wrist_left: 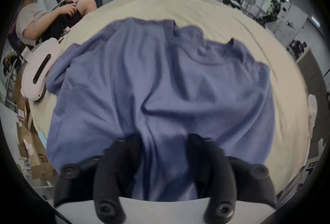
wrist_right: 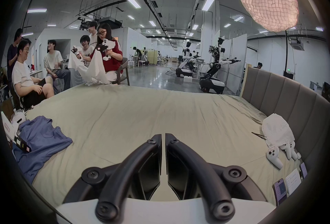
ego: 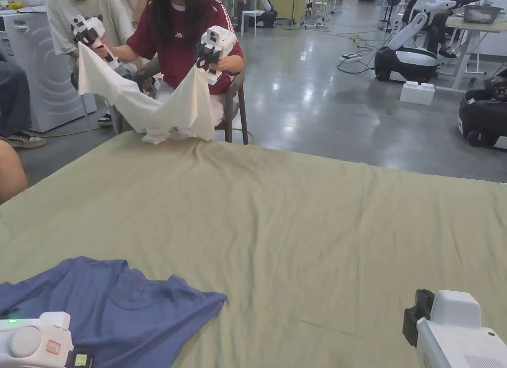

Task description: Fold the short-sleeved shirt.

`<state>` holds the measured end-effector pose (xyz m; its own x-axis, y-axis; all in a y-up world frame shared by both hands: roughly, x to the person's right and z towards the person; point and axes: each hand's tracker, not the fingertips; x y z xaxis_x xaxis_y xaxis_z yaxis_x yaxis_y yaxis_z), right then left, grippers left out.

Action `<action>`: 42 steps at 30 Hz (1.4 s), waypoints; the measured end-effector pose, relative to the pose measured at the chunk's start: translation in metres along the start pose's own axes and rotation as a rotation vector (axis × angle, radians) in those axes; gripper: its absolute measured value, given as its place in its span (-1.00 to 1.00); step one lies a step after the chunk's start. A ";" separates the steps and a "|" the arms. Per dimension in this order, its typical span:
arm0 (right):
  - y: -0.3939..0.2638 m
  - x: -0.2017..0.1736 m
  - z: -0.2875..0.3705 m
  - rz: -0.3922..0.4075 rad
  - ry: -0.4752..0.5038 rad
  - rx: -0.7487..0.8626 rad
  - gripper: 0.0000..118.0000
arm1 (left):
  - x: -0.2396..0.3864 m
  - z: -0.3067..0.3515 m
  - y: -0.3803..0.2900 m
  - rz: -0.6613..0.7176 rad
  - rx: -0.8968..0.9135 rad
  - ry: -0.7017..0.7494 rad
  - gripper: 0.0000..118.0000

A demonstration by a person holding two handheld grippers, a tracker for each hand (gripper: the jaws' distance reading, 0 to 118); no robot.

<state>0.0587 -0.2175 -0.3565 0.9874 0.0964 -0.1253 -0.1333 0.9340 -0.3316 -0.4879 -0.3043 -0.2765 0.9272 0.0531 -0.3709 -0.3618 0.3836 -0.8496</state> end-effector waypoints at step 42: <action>0.029 -0.002 0.015 -0.030 0.024 0.089 -0.96 | 0.090 0.224 0.086 -0.184 0.925 -0.367 -1.00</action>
<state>0.0541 -0.1852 -0.3524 0.9885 0.0604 -0.1387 -0.0941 0.9633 -0.2513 -0.4135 -0.0598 -0.2993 0.9899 0.1417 0.0070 -0.1374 0.9701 -0.2001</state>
